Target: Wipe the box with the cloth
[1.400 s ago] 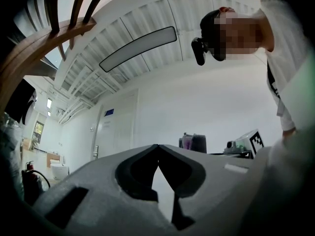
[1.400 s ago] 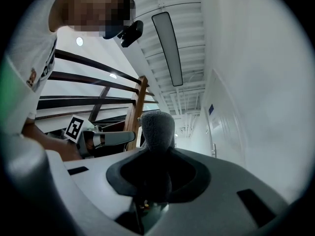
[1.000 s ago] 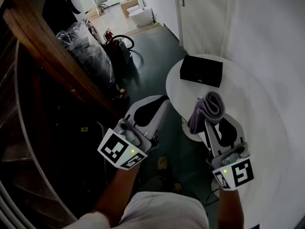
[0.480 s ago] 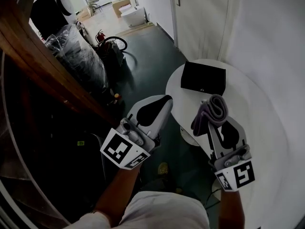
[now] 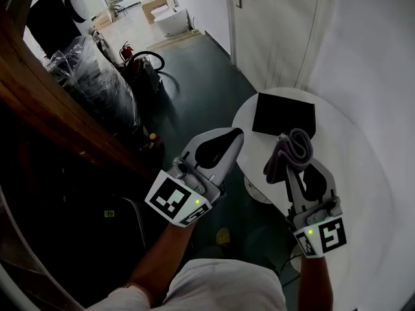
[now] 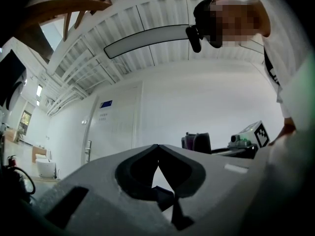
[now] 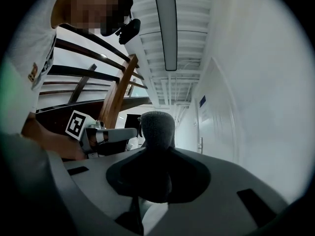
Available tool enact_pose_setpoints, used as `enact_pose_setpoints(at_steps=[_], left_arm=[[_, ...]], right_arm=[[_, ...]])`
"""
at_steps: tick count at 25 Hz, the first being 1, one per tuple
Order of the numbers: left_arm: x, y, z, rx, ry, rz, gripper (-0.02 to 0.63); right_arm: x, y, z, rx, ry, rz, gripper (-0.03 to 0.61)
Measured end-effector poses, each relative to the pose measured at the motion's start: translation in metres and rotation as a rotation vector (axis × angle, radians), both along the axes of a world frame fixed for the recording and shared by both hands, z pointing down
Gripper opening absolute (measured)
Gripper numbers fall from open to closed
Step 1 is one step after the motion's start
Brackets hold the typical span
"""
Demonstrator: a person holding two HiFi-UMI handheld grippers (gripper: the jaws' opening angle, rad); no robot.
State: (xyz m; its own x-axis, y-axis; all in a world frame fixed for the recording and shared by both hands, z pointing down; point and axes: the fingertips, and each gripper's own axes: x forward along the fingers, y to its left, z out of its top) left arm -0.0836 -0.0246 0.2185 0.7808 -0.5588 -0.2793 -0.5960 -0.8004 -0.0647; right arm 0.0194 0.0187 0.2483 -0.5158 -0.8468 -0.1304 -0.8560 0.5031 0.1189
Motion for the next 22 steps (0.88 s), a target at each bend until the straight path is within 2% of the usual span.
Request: enact_pose_setpoints(at_steps=[5, 12, 22], left_arm=[[-0.008, -0.029, 0.014, -0.015, -0.015, 0.027, 0.015], [-0.006, -0.065, 0.027, -0.048, -0.024, 0.041, 0.015], [0.022, -0.113, 0.053, -0.107, -0.069, 0.037, 0.015]], right_arm=[[-0.011, -0.023, 0.011, -0.015, 0.019, 0.040, 0.095], [-0.004, -0.050, 0.020, -0.036, 0.051, 0.091, 0.095], [0.017, -0.088, 0.041, -0.055, 0.115, 0.128, 0.095]])
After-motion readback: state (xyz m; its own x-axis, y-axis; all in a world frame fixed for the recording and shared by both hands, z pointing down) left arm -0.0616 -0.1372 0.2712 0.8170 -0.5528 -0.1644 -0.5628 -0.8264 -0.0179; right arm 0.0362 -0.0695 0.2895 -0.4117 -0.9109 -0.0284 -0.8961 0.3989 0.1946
